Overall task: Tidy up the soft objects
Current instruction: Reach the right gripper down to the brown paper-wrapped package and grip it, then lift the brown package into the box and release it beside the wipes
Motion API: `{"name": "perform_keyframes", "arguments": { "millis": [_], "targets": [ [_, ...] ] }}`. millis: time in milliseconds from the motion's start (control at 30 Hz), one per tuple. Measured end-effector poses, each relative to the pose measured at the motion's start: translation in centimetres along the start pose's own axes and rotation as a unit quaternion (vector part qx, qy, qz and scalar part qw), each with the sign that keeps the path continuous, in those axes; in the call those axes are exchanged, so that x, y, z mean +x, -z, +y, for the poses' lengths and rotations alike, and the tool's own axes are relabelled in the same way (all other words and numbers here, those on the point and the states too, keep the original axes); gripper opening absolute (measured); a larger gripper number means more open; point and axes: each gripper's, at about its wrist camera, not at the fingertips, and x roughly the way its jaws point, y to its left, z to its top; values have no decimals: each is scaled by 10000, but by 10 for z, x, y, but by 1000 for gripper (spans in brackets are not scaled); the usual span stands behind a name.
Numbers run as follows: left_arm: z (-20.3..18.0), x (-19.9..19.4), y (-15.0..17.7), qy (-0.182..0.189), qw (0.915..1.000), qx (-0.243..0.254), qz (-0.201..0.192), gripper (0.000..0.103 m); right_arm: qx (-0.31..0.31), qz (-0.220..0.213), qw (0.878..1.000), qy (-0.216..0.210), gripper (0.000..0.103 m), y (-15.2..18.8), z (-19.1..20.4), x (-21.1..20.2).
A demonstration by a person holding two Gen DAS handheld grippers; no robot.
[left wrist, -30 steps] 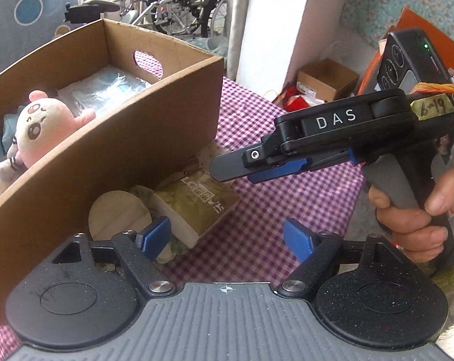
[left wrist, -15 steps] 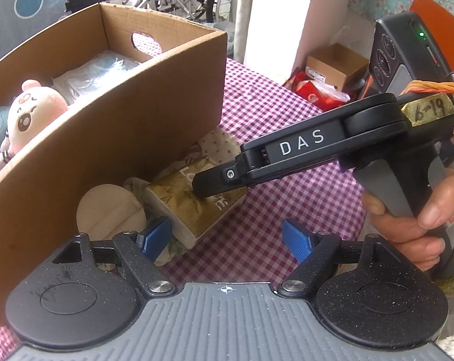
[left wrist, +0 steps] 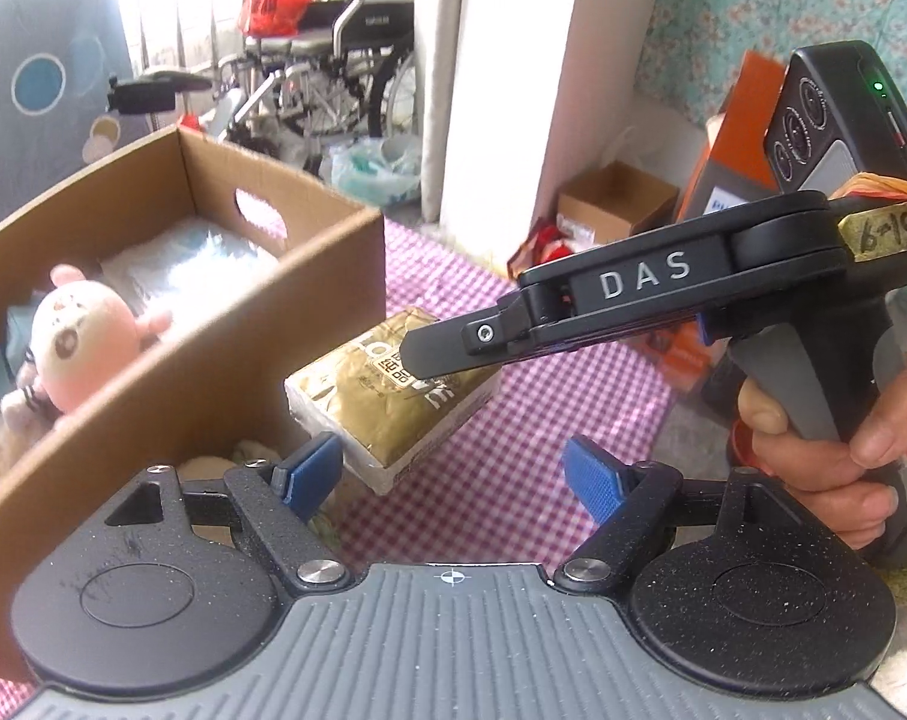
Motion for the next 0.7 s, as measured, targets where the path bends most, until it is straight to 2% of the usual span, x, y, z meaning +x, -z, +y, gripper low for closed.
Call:
{"name": "perform_keyframes", "arguments": {
  "millis": [167,300,500,700],
  "targets": [
    [20,-34,-12,-139,9984,-267,-477,81,-688,-247,9972,-168,44,-28,48,-9],
    [49,-54,-22,-265,9946,-690,-732,81,-1186,-153,9922,-348,44,-54,81,15],
    [105,-56,-27,-438,9868,-1380,-727,81,-1480,552,9855,-612,44,-83,107,81],
    [155,-22,-18,-155,9763,-2136,-321,81,-1240,1462,9801,-515,44,-98,98,151]
  ]
}}
